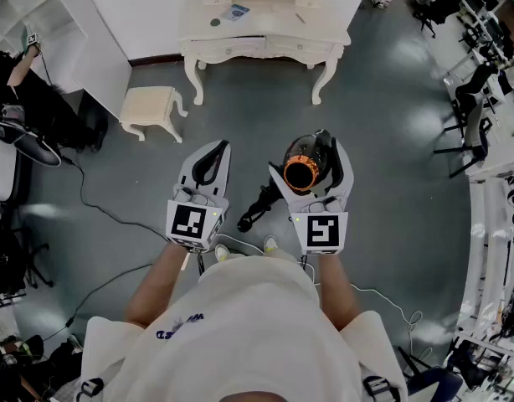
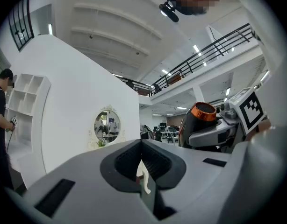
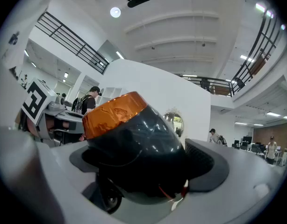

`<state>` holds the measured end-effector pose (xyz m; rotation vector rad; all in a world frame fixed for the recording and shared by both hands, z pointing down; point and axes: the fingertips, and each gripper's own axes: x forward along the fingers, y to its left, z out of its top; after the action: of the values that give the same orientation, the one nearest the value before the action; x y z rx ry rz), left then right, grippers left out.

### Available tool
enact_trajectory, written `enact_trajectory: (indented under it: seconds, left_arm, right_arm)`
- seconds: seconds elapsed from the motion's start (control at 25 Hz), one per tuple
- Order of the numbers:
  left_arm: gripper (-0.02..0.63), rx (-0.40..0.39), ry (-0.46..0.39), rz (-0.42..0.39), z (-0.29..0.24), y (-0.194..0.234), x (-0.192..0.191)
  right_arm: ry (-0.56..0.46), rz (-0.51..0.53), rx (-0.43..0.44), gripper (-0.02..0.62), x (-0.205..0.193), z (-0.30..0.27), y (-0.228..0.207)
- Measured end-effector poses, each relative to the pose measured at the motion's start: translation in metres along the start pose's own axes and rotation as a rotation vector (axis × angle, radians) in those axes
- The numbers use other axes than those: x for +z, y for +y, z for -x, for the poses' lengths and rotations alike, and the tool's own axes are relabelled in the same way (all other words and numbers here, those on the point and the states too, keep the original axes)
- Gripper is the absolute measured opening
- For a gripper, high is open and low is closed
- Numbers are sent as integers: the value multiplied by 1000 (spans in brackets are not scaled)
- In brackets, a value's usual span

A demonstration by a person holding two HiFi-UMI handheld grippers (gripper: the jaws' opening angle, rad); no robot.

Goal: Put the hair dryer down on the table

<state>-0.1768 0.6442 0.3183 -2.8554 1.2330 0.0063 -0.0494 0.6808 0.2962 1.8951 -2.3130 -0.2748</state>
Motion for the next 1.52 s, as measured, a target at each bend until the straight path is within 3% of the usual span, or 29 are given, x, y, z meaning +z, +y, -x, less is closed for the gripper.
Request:
enact_trajectory:
  seconds: [0.52, 1.2, 1.52]
  left_arm:
    - [9, 26, -12, -5, 10, 12, 3]
    - [9, 95, 14, 2, 107, 90, -12]
    - [9, 79, -16, 47, 126, 94, -14]
  right_arm:
    - [23, -18, 47, 554, -3, -4, 17]
    - [73, -4, 34, 555, -5, -12, 101]
    - [94, 19, 44, 555, -5, -4, 125]
